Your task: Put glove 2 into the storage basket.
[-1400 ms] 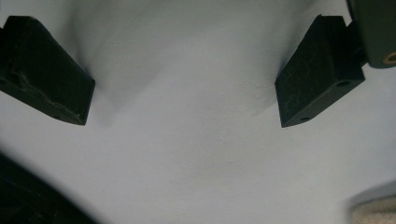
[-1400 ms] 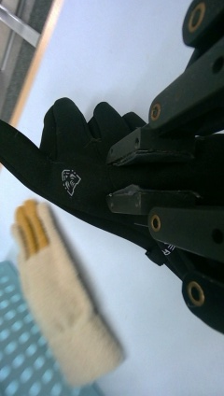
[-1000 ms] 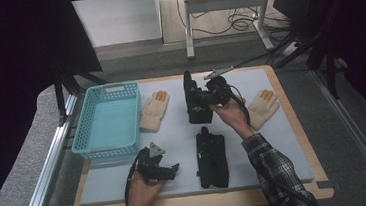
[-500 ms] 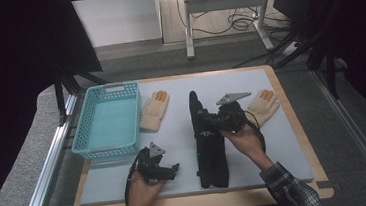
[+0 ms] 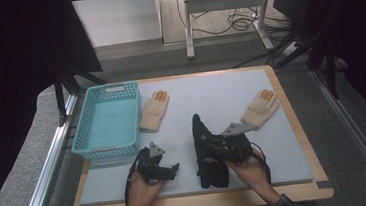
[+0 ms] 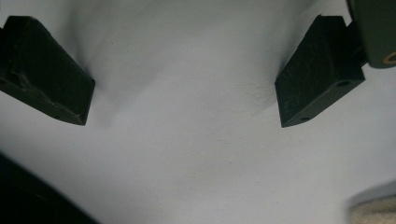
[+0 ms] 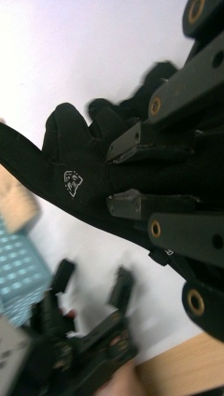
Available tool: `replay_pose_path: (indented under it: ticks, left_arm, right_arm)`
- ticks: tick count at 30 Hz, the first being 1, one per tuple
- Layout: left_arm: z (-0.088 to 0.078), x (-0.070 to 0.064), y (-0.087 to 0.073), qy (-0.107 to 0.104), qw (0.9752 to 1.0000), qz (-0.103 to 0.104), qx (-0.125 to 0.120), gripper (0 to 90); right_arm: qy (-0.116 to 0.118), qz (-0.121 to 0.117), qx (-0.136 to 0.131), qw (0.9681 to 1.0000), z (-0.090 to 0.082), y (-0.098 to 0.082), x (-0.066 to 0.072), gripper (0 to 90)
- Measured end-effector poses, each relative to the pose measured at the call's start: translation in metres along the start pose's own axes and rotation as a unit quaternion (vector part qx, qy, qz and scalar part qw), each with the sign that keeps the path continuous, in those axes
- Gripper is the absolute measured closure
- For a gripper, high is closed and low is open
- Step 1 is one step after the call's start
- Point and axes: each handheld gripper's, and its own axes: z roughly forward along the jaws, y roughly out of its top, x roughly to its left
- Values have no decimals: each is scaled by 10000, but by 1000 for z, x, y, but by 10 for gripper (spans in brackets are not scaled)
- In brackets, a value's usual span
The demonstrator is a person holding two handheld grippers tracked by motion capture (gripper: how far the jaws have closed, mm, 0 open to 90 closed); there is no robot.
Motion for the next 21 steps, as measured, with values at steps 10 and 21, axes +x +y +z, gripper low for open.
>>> replay_pose_path:
  ticks: [10,21]
  left_arm:
    - [0,0,0,-2,10000,-9,0,50]
    - [0,0,0,-5,10000,7,13,50]
  right_arm:
    - [-325,24,-52,9995,-10,-8,-13,491]
    - [-197,539,582,9967,59,10,-62,668]
